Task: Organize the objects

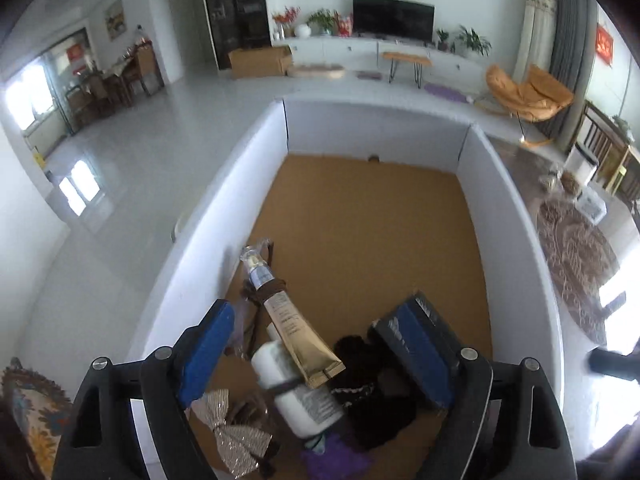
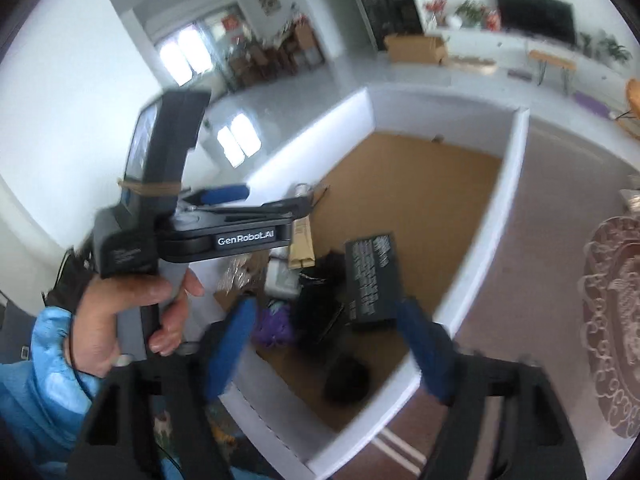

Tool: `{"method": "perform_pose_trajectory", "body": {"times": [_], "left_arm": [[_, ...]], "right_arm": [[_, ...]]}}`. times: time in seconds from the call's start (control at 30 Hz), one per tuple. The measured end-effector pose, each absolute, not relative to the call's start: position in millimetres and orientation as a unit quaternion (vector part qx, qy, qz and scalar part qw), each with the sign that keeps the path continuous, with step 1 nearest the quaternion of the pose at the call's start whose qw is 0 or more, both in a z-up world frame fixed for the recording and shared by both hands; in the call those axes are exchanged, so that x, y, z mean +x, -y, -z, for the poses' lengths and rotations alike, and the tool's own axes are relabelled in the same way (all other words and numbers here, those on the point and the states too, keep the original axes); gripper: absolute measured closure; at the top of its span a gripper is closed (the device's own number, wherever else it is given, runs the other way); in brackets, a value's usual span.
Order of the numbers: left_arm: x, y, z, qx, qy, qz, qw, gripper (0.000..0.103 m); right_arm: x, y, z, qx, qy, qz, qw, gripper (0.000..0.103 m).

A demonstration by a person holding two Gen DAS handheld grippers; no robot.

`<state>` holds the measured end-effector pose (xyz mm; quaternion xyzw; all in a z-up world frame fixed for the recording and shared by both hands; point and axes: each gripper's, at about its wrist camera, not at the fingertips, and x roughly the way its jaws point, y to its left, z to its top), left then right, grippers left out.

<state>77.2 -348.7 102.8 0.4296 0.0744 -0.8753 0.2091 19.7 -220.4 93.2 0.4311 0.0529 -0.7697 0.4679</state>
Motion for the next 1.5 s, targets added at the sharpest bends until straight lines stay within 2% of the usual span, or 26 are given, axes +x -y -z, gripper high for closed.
{"method": "perform_pose_trajectory", "body": {"times": [0.1, 0.27, 0.3, 0.33, 0.4, 0.5, 0.63, 0.83, 0.97, 1.2, 1.3, 1.5], "left_arm": [[79, 332, -112, 0.403, -0.078, 0.888, 0.206, 0.019], [80, 252, -138, 0.371, -0.076, 0.921, 0.090, 0.019], [81, 230, -141, 0.369, -0.070, 0.925, 0.060, 0.014], [81, 207, -144, 0.368, -0.063, 0.927, 0.029, 0.005], [84, 162, -145, 0.369, -0.052, 0.928, -0.024, 0.000], [79, 101, -129, 0.388, -0.039, 0.916, -0.089, 0.000], [50, 40, -70, 0.432, -0.013, 0.896, -0.099, 0.000], [7, 14, 3, 0.467, -0.001, 0.882, -0.065, 0.000], [-20, -1, 16, 0.475, 0.011, 0.879, -0.049, 0.000], [-44, -17, 22, 0.451, 0.052, 0.890, -0.032, 0.000], [-55, -12, 25, 0.455, 0.019, 0.889, -0.043, 0.000], [-57, -14, 27, 0.456, 0.021, 0.889, -0.041, 0.000]], "right_arm": [[16, 185, -101, 0.393, -0.046, 0.809, 0.434, 0.010], [11, 101, -74, 0.354, -0.094, 0.879, 0.306, 0.002], [4, 79, -59, 0.359, -0.111, 0.889, 0.263, 0.002], [-4, 61, -46, 0.367, -0.121, 0.894, 0.229, 0.002], [-18, 9, -16, 0.393, -0.120, 0.898, 0.156, 0.002], [-27, -66, 17, 0.426, -0.084, 0.898, 0.075, 0.002], [-29, -126, 33, 0.433, -0.067, 0.899, 0.008, 0.002], [-35, -146, 39, 0.424, -0.068, 0.903, -0.003, 0.002], [-41, -145, 41, 0.430, -0.065, 0.900, 0.002, 0.002], [-49, -158, 46, 0.452, -0.014, 0.892, 0.013, 0.000], [-48, -156, 47, 0.452, -0.014, 0.892, 0.012, 0.000], [-49, -155, 50, 0.452, -0.014, 0.892, 0.012, 0.000]]}}
